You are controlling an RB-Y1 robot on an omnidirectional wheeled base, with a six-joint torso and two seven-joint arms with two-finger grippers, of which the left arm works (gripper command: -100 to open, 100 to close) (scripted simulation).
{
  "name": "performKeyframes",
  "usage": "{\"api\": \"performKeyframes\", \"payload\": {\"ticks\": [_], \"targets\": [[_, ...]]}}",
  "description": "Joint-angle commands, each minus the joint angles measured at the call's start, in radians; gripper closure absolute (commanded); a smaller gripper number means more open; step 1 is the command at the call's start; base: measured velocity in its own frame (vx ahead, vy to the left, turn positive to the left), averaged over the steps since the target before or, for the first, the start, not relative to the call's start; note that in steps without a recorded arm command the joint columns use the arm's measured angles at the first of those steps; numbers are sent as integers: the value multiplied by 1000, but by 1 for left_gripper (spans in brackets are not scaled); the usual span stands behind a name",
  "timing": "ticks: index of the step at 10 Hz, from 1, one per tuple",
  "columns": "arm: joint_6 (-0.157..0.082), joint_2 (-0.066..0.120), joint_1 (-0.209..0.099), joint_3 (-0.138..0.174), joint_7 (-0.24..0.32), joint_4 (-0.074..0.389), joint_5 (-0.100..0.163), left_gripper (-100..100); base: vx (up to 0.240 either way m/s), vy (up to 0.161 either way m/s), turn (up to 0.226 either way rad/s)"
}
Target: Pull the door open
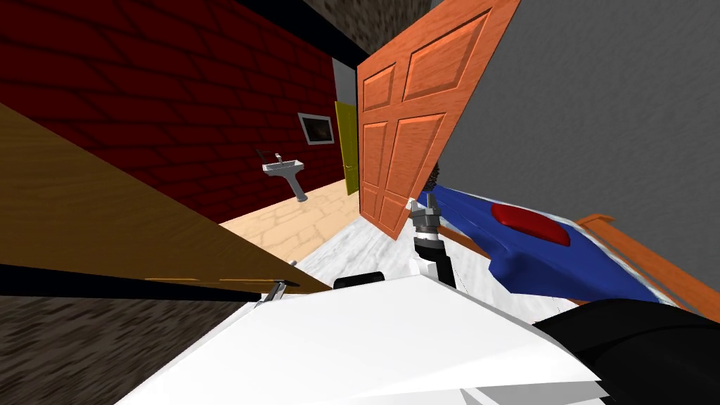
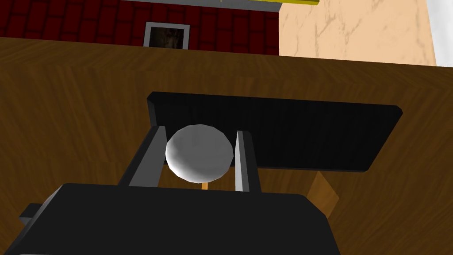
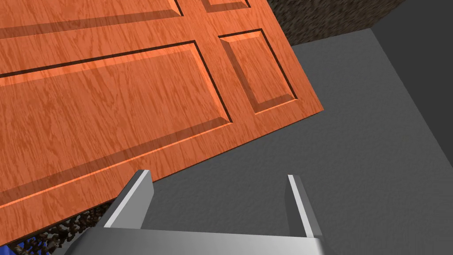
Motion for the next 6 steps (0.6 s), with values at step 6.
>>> {"api": "performKeyframes", "payload": {"ticks": [6], "targets": [[25, 7, -51, -2, 17, 24, -4, 100, -232, 54, -155]]}}
